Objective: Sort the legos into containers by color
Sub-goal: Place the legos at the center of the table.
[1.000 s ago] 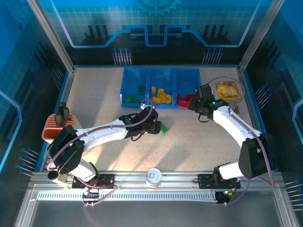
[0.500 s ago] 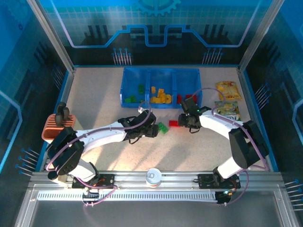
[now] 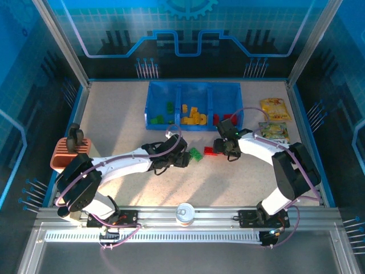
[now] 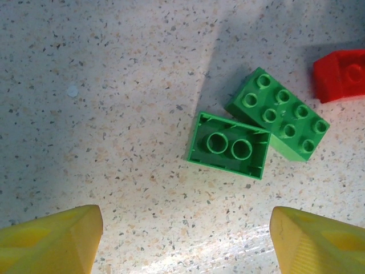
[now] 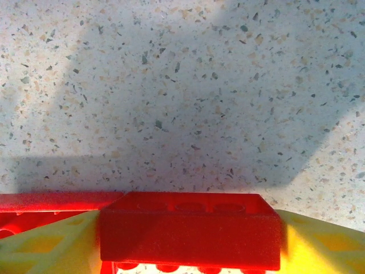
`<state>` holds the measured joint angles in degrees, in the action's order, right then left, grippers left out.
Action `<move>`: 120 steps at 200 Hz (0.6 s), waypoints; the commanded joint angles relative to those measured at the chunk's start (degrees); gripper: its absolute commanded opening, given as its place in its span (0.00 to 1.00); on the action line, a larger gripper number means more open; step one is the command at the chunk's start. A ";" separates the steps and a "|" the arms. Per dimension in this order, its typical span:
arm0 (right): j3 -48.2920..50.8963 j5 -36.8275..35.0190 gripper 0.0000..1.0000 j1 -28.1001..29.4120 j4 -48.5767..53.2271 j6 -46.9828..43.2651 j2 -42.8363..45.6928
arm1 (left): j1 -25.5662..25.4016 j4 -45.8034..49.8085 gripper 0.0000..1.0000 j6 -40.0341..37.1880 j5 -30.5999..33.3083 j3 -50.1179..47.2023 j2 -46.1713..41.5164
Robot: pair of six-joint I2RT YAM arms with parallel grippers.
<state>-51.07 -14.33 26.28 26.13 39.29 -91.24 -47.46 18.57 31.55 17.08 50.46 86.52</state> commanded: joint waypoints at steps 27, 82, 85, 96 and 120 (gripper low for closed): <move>0.36 0.23 0.80 -3.60 1.39 3.28 0.46 | 0.17 -0.02 0.78 0.56 0.74 -1.37 -2.27; 4.64 0.18 0.87 -3.33 2.48 8.25 10.04 | 0.13 -0.10 0.78 0.44 1.04 -1.77 -2.55; 4.84 0.38 0.86 -3.34 2.37 8.93 10.71 | 0.17 -0.11 0.78 0.40 1.08 -1.77 -2.50; 5.88 0.01 0.86 -3.08 2.45 12.49 13.54 | 0.14 -0.18 0.78 0.36 1.16 -1.85 -2.43; 5.65 -2.63 0.80 -2.33 6.72 21.94 17.10 | 0.18 -0.23 0.78 0.27 1.20 -1.77 -2.25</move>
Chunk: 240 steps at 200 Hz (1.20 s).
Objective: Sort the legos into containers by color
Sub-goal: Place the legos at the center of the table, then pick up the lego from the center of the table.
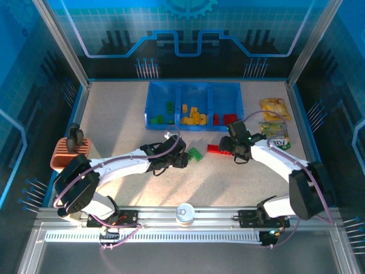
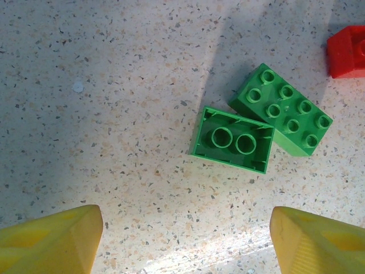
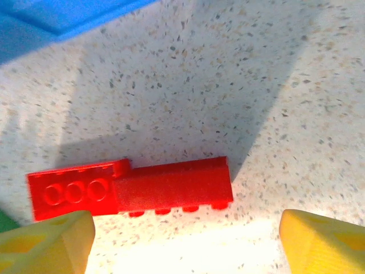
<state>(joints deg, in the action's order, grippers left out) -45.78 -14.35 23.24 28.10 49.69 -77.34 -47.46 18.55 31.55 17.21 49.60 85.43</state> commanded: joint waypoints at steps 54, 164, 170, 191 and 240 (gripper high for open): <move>-4.21 2.51 0.76 0.62 6.87 27.94 -4.83 | 0.16 -0.24 0.78 0.53 0.84 -1.24 -1.46; -10.60 4.32 0.70 -1.49 3.91 34.86 -18.97 | 0.27 -0.36 0.78 1.24 2.17 -4.62 -4.83; -10.40 4.18 0.68 -1.50 3.90 35.39 -19.40 | 0.26 -0.35 0.78 1.28 2.18 -4.65 -4.83; -9.54 4.50 0.53 -2.05 3.24 35.78 -19.95 | 0.35 -0.09 0.78 0.83 2.51 -4.57 -5.01; -17.39 -2.93 0.16 -0.96 11.17 29.62 -16.60 | 1.06 0.17 0.78 0.42 2.60 -4.60 -5.45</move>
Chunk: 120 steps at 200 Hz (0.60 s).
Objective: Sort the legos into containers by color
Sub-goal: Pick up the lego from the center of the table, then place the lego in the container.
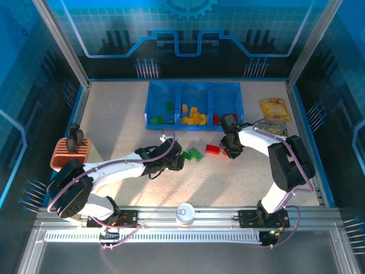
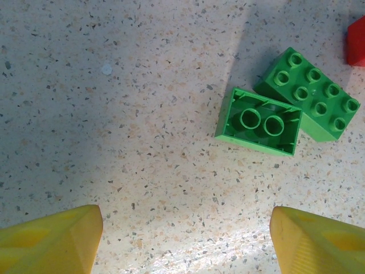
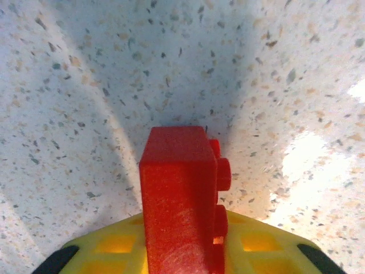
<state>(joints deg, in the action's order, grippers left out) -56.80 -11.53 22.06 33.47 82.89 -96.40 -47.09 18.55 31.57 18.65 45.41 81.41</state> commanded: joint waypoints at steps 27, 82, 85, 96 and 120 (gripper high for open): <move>-16.85 -9.00 0.08 -0.99 9.61 -10.81 0.73 | 0.73 0.72 0.78 0.34 1.01 -0.45 -1.78; -44.02 -6.81 0.14 -5.17 18.28 -22.79 -19.26 | 0.77 1.33 0.78 3.26 0.02 -3.64 -6.32; -44.55 -6.95 0.14 -5.31 18.50 -22.85 -19.85 | 0.76 1.50 0.78 3.36 0.04 -3.88 -6.77; -45.20 -7.23 0.14 -5.89 18.24 -22.76 -21.16 | 0.72 2.19 0.78 3.59 0.39 -4.54 -8.35; -44.95 -6.47 0.37 -6.53 15.88 -24.30 -21.31 | 0.77 3.02 0.79 3.28 0.92 -5.70 -11.79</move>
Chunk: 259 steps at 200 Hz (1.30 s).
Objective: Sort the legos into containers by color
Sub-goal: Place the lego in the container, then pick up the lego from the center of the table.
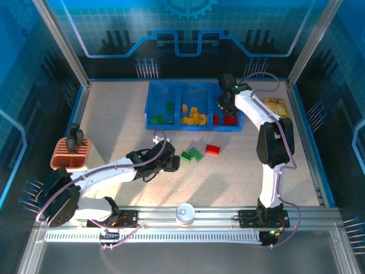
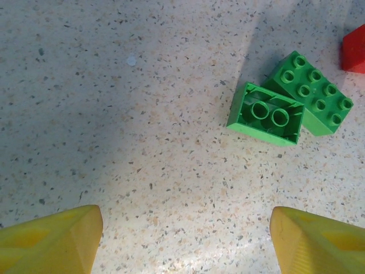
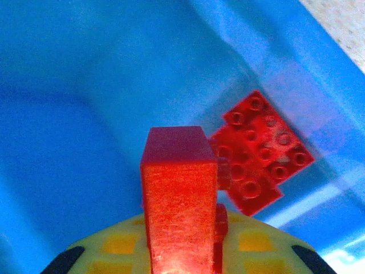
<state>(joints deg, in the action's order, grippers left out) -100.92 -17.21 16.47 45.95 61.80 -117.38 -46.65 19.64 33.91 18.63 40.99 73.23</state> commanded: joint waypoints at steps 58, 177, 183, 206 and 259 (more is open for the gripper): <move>8.59 -2.31 0.86 2.08 -2.48 -15.67 10.44 | 0.94 1.62 0.79 0.79 -1.01 -2.03 -5.27; 35.60 15.67 0.89 9.27 -14.88 -51.53 16.59 | 9.92 0.48 0.80 1.81 -9.49 -6.98 -12.73; 34.68 15.34 0.89 9.57 -14.31 -52.26 15.45 | 9.99 0.70 0.80 1.95 -9.49 -7.06 -12.99; 31.57 14.59 0.88 11.04 -11.69 -54.95 11.59 | 10.10 1.70 0.80 2.30 -9.00 -7.87 -14.86; 31.05 15.73 0.85 13.84 -9.82 -56.84 9.60 | 11.27 2.38 0.80 2.13 -9.03 -8.91 -17.17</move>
<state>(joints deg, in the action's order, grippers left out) -68.64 -2.46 28.86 33.30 7.27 -106.87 -36.21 20.78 35.94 10.61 32.71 56.64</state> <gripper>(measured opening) 0.855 0.797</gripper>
